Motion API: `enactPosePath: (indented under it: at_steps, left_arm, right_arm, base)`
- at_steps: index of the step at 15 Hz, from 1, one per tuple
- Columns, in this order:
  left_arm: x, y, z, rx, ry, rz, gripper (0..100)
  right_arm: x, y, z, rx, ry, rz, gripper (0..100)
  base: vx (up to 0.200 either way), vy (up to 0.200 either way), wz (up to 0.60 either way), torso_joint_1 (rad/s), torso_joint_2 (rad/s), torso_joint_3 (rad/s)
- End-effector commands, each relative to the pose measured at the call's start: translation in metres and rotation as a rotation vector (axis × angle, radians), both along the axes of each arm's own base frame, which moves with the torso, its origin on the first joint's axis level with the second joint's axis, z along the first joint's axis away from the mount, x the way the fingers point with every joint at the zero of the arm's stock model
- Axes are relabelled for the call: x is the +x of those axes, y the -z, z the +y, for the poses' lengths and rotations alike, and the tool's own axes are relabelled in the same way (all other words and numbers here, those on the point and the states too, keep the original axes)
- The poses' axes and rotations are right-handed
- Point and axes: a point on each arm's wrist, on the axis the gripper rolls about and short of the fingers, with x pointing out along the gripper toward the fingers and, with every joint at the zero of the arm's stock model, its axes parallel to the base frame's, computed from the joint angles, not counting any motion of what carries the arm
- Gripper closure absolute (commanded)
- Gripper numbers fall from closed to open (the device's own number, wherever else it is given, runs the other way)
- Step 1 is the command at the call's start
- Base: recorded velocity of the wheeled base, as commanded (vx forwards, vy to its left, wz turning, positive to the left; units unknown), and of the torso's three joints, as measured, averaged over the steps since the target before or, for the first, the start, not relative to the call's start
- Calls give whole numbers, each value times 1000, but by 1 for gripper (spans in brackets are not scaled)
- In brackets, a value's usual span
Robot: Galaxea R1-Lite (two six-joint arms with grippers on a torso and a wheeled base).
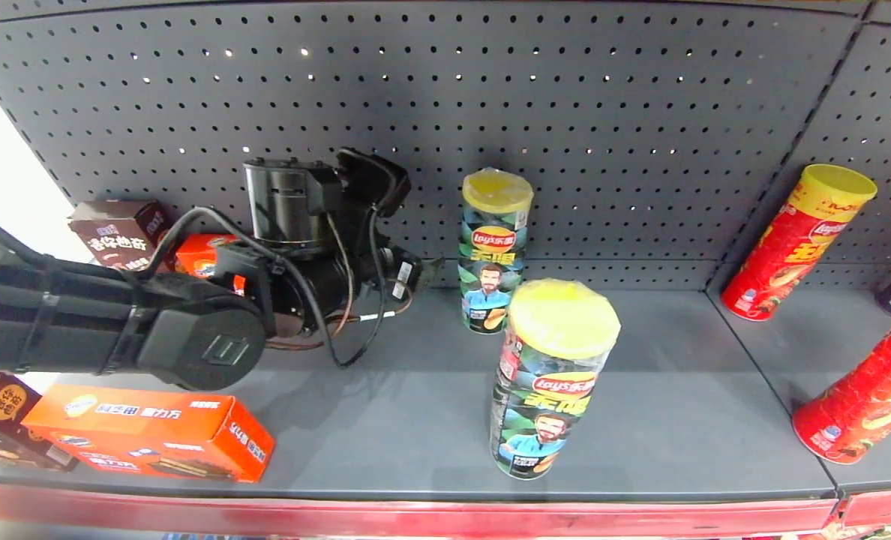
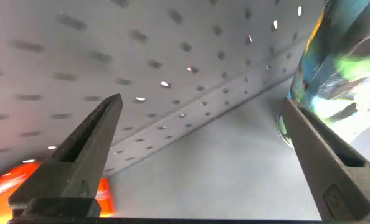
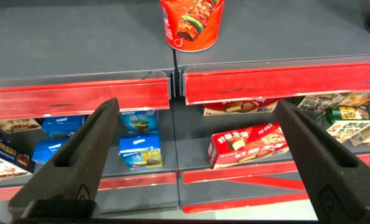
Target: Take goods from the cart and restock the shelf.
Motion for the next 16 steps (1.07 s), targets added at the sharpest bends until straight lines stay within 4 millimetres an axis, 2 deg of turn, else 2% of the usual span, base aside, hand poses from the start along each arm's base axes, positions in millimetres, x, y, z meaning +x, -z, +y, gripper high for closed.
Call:
enactPosePath:
  at_steps: [1, 4, 7, 10, 12, 13, 14, 15, 16]
  left_arm:
    - [-30, -24, 18, -24, -11, -43, 0]
    - [-67, -31, 37, -29, -19, -56, 0]
    - [-95, -35, 52, -36, -22, -71, 0]
    - [-126, -33, 69, -39, -39, -80, 0]
    - [-134, -30, 75, -42, -44, -79, 0]
    - [-135, -33, 75, -48, -41, -87, 0]
    - [-137, -35, 75, -51, -31, -95, 0]
    - [-137, -36, 75, -54, -30, -97, 0]
    - [-138, -36, 74, -56, -27, -99, 0]
  right_arm:
    - [0, 0, 0, 0, 1, 2, 0]
    - [0, 0, 0, 0, 1, 2, 0]
    - [0, 0, 0, -4, -19, 3, 0]
    - [0, 0, 0, -4, -16, 5, 0]
    - [0, -1, 0, 10, -10, -7, 0]
    - [-2, -30, 1, 43, -29, -77, 0]
    - [9, -82, 0, 125, -34, -81, 0]
    - [19, -103, -1, 158, -45, -76, 0]
    - [25, -144, 1, 123, -206, -141, 0]
  base:
    - [0, 0, 0, 0, 0, 0]
    - [0, 0, 0, 0, 0, 0]
    - [0, 0, 0, 0, 0, 0]
    - [0, 0, 0, 0, 0, 0]
    - [0, 0, 0, 0, 0, 0]
    - [0, 0, 0, 0, 0, 0]
    - [0, 0, 0, 0, 0, 0]
    - [0, 0, 0, 0, 0, 0]
    - [0, 0, 0, 0, 0, 0]
